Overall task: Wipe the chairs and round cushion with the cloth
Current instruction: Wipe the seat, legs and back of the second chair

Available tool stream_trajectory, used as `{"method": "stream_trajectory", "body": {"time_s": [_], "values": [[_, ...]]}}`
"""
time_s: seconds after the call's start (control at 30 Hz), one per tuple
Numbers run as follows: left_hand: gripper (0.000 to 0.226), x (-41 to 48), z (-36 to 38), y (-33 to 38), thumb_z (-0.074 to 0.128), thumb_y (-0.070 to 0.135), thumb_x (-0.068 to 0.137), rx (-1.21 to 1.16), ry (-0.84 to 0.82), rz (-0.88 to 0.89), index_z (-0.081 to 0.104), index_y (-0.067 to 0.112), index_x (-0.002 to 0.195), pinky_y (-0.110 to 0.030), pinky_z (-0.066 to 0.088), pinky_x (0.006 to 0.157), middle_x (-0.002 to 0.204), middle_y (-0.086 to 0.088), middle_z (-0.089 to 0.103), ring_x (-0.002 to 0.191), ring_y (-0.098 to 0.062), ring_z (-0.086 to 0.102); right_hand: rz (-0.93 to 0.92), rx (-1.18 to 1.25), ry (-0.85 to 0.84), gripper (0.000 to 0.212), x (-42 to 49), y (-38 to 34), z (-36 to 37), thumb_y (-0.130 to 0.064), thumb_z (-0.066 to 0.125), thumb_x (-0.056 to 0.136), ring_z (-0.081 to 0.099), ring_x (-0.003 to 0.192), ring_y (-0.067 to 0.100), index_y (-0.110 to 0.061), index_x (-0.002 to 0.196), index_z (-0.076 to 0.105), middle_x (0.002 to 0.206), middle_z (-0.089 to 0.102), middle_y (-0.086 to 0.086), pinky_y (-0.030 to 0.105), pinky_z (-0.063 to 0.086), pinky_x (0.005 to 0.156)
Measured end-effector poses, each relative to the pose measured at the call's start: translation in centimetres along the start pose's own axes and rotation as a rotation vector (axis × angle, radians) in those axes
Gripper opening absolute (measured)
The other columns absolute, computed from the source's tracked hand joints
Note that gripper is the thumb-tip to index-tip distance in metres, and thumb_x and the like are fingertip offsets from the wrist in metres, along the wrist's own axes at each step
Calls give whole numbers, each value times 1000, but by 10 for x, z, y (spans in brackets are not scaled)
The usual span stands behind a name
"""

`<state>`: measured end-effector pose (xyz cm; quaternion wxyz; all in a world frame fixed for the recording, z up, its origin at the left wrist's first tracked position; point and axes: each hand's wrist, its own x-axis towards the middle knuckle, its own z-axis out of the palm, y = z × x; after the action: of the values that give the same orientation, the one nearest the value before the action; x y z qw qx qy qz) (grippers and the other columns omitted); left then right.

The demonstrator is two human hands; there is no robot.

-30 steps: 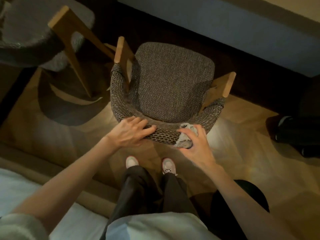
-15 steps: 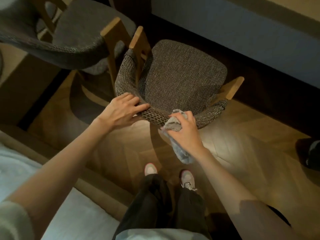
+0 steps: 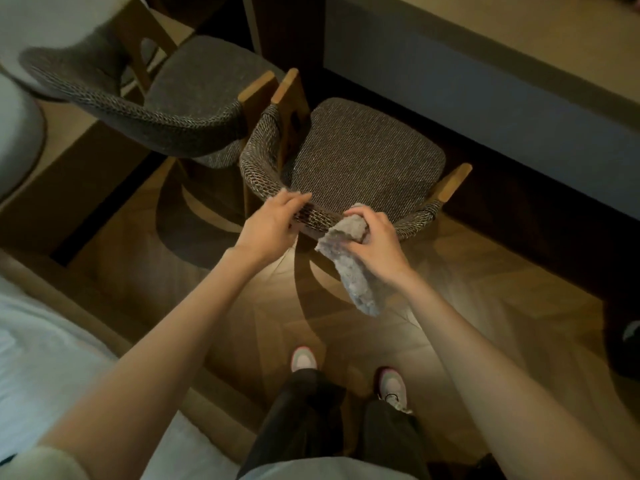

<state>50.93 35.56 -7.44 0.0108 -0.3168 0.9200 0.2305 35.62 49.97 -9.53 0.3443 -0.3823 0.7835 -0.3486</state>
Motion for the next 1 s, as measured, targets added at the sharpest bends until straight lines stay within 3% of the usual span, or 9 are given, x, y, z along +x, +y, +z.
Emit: {"method": "stream_trajectory", "body": {"time_s": [0.17, 0.27, 0.37, 0.43, 0.53, 0.6, 0.7, 0.83, 1.0], "values": [[52, -28, 30, 71, 67, 24, 87, -331, 94, 71, 51, 17, 136, -24, 44, 98, 128, -3, 59, 111, -10, 56, 0, 250, 44, 55, -42, 17, -47, 4, 62, 83, 57, 104, 12, -30, 115, 32, 111, 50, -7, 37, 53, 88], [68, -31, 60, 113, 75, 32, 80, -498, -23, 8, 46, 22, 140, -22, 46, 90, 128, 5, 55, 108, -4, 54, 40, 330, 51, 48, -59, 38, -79, 13, 49, 85, 53, 97, 7, -20, 108, 23, 102, 43, -5, 21, 49, 79], [73, -24, 86, 152, 77, 35, 76, -563, -71, 12, 44, 23, 140, -13, 39, 90, 121, 16, 48, 108, 4, 44, 51, 305, 0, 36, -69, 62, -114, 10, 40, 89, 48, 81, -17, -18, 106, 24, 99, 38, -6, 8, 42, 64], [58, -17, 100, 180, 75, 28, 80, -600, -22, 35, 51, 18, 132, -9, 38, 90, 114, 20, 49, 106, 7, 44, 24, 282, -58, 27, -74, 75, -139, -1, 41, 96, 49, 93, -10, -21, 106, 26, 102, 39, -7, 16, 44, 75], [21, -10, 123, 218, 63, 20, 91, -687, 49, -61, 57, 23, 111, -5, 39, 76, 97, 22, 53, 86, 11, 50, 1, 200, -89, 29, -79, 101, -172, -7, 47, 94, 46, 112, 21, -31, 98, 30, 109, 41, -1, 42, 45, 92], [6, -6, 137, 235, 58, 20, 94, -750, 67, -147, 55, 25, 96, -7, 42, 67, 87, 13, 58, 78, 10, 55, -12, 194, -81, 28, -79, 120, -191, -10, 54, 93, 49, 111, 17, -30, 99, 34, 109, 45, -2, 44, 48, 92], [3, -5, 153, 251, 56, 23, 95, -785, 98, -229, 54, 23, 92, -9, 44, 61, 81, 8, 62, 74, 6, 59, -6, 231, -94, 19, -72, 147, -212, -22, 62, 92, 57, 93, -3, -23, 104, 47, 99, 55, -14, 30, 52, 80], [12, 1, 163, 261, 57, 28, 94, -825, 192, -259, 60, 18, 98, -11, 45, 66, 85, 11, 63, 79, 6, 58, -54, 129, 5, 11, -52, 171, -226, -21, 64, 91, 56, 87, -7, -23, 100, 58, 93, 59, -18, 13, 46, 72], [19, 53, 167, 253, 55, 33, 94, -795, 268, -253, 58, 28, 112, -28, 54, 81, 103, 15, 63, 97, 2, 60, -89, 45, 125, 5, -1, 185, -223, -22, 58, 95, 59, 85, 6, -19, 99, 55, 89, 60, -11, 41, 54, 77]]}}
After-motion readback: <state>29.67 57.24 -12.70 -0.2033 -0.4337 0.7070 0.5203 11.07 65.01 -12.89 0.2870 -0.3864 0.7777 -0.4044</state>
